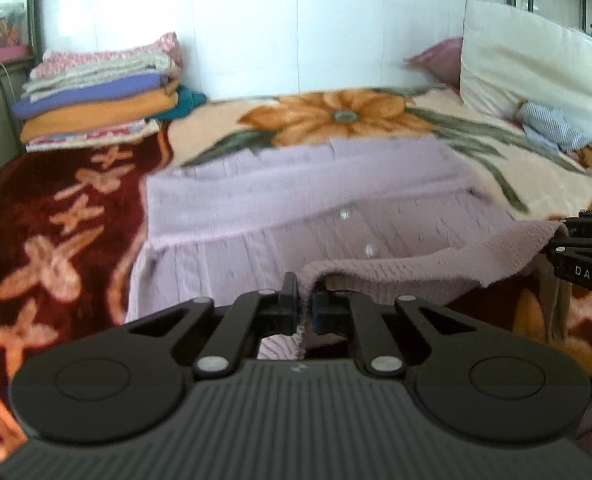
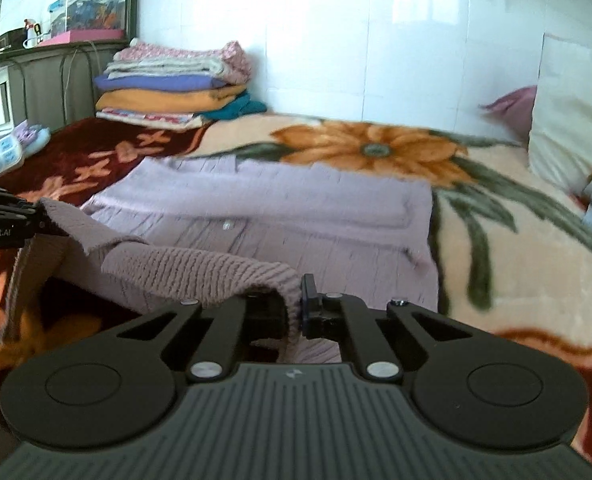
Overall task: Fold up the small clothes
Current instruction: 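Lift the held hem and fold it toward the collar with both grippers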
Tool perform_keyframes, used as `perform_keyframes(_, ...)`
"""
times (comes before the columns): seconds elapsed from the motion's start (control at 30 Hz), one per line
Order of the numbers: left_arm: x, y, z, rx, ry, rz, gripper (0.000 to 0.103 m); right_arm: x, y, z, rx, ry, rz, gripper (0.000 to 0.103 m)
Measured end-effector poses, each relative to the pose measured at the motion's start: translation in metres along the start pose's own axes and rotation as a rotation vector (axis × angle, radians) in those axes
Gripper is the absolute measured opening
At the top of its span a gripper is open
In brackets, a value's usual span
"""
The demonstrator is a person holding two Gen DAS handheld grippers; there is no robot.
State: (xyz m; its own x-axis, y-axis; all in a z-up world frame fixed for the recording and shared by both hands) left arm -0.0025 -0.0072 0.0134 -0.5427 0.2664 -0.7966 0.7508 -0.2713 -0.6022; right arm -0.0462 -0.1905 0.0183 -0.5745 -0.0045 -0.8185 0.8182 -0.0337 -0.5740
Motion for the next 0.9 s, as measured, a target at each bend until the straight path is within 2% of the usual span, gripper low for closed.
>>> perform_keyframes(0.17, -0.021, 0.003, -0.006, -0.003, -0.007, 0.044, 0.009, -0.027, 0.007, 0.004, 0.023, 0.005, 0.050, 0.007)
perform_keyframes(0.47, -0.059, 0.012, -0.021, -0.055, -0.013, 0.128, 0.009, -0.084, 0.023, 0.000, 0.028, -0.007, 0.150, 0.007)
perform_keyframes(0.9, -0.129, 0.036, -0.044, -0.100, -0.062, 0.247, 0.008, -0.160, 0.069, 0.006, 0.088, -0.021, 0.216, 0.007)
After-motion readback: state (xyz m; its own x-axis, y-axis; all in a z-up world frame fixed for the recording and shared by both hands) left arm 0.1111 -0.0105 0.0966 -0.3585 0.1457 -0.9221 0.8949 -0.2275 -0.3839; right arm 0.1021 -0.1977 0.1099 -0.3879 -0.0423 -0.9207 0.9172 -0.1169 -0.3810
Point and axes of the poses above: each gripper's, at about its wrist camera, not at the fingertips, and y roughly the way its jaws point, z to its right, x to its underside, the point moved 10 cm from there along y, roughly the way its jaws point, and after that the axes turned 5 degrees about -z, right-handed, at the moved point
